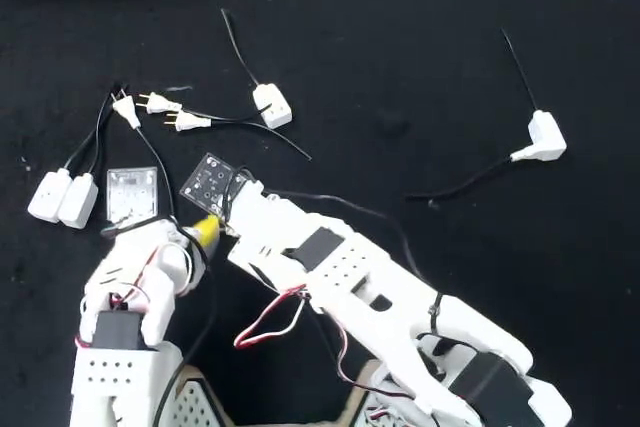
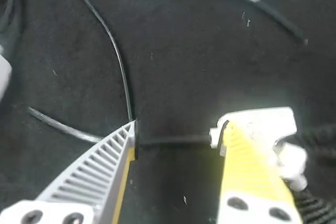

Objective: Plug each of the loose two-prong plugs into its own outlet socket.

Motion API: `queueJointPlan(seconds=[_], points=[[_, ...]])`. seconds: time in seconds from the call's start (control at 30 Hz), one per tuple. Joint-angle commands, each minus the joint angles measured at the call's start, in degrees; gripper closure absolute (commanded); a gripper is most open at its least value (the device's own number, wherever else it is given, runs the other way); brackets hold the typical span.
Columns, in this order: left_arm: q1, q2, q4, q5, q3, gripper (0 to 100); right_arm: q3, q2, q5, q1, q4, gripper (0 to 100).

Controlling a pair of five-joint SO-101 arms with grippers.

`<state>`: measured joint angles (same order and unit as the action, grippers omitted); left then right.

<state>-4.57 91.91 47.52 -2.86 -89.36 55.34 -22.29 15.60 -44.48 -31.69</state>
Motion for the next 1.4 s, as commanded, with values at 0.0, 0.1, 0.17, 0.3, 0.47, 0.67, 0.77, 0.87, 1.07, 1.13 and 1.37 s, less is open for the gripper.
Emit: queueJointPlan(seconds=[0.0, 0.1, 0.17, 0.3, 0.47, 0.67, 0.77, 0.87, 1.07, 1.13, 1.37], points=[[-2.68, 0.53, -0.88, -0.97, 5.32, 73, -0.22, -2.33, -0.44, -0.70, 1.58, 98.8], [-3.12, 0.53, -0.62, -2.99, 5.85, 73, -0.40, -2.33, -0.44, -0.79, 1.58, 98.8], [-2.68, 0.53, -0.62, -3.16, 5.85, 73, -0.40, -2.33, -0.44, -0.79, 1.58, 98.8], [-0.04, 0.53, 0.26, -2.90, 5.67, 73, -0.48, -2.33, -0.44, -0.79, 1.58, 98.8], [1.19, 0.53, 3.69, -3.34, 7.96, 73, -0.57, -2.33, -0.53, -0.70, 1.67, 98.8], [1.19, 0.53, 3.52, -8.00, 8.13, 73, -0.13, -2.33, -6.77, -0.70, 3.87, 98.8], [1.19, 0.53, 3.43, -8.00, 7.96, 73, -0.13, -2.33, -7.74, -0.70, 4.40, 98.8], [1.27, 0.53, 3.43, -8.09, 8.13, 73, -0.13, -2.33, -8.09, -0.70, 4.48, 98.8], [1.27, 0.53, 2.37, -8.09, 8.22, 73, -0.13, -2.33, -7.91, -0.70, 4.48, 98.8], [1.27, 0.53, 2.37, -8.09, 8.13, 73, -0.13, -2.33, -7.74, -0.70, 4.48, 98.8], [5.05, 0.53, 1.14, -7.65, 6.64, 73, -0.13, -2.33, -7.82, -0.70, 4.48, 98.8]])
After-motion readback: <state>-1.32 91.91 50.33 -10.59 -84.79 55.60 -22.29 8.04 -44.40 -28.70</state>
